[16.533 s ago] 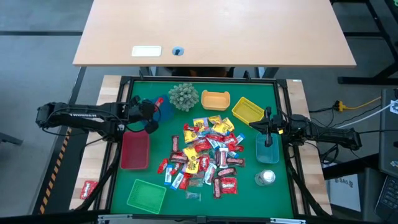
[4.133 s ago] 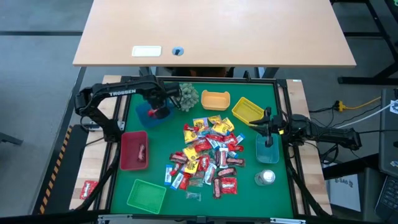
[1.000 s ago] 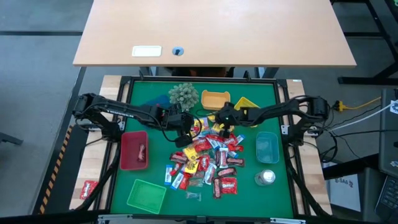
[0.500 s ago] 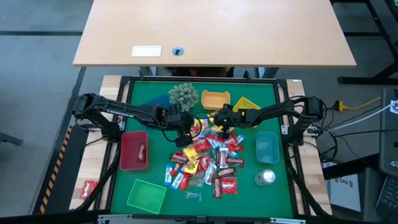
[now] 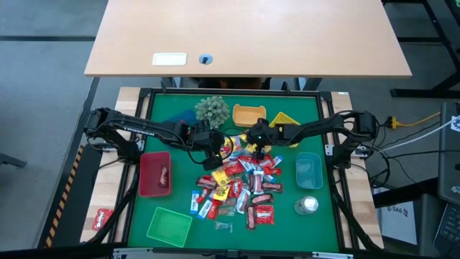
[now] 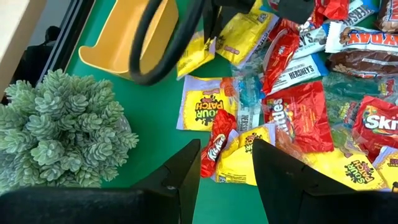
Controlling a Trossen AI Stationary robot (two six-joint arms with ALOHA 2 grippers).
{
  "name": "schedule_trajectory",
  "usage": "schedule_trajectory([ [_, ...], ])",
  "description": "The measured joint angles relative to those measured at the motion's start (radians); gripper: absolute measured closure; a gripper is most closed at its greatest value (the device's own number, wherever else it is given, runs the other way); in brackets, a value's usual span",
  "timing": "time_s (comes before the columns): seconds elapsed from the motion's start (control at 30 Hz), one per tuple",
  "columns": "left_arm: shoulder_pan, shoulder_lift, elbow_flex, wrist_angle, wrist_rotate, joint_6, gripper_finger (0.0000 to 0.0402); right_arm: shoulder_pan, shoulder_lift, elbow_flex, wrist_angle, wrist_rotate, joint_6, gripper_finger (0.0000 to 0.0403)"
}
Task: Sort candy
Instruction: Put the yellow candy into the yellow bin
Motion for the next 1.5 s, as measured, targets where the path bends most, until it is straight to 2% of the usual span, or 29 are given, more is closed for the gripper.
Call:
schedule_trajectory([
  [0.33, 0.0, 0.0, 0.0, 0.015, 0.0, 0.0, 0.027, 0.0, -0.051, 0.122, -0.174, 0.01, -0.068, 0.0402],
  [0.63, 0.0, 0.0, 0.0, 0.023, 0.0, 0.0, 0.027, 0.0, -0.059, 0.251, -0.375, 0.207, -0.147, 0.0402],
  [0.7, 0.0, 0.0, 0.0, 0.027, 0.0, 0.0, 0.027, 0.0, -0.059, 0.267, -0.409, 0.222, -0.149, 0.0402],
  [0.87, 0.0, 0.0, 0.0, 0.027, 0.0, 0.0, 0.027, 0.0, -0.066, 0.308, -0.528, 0.151, -0.148, 0.0403],
  [1.07, 0.0, 0.0, 0.0, 0.029, 0.0, 0.0, 0.027, 0.001, -0.126, 0.335, -0.731, 0.145, -0.143, 0.0403],
  [1.27, 0.0, 0.0, 0.0, 0.034, 0.0, 0.0, 0.027, 0.0, -0.232, 0.335, -0.924, 0.144, -0.013, 0.0403],
  [1.5, -0.001, 0.0, 0.0, 0.038, 0.001, 0.0, 0.027, 0.0, -0.301, 0.291, -1.064, 0.136, 0.113, 0.04],
])
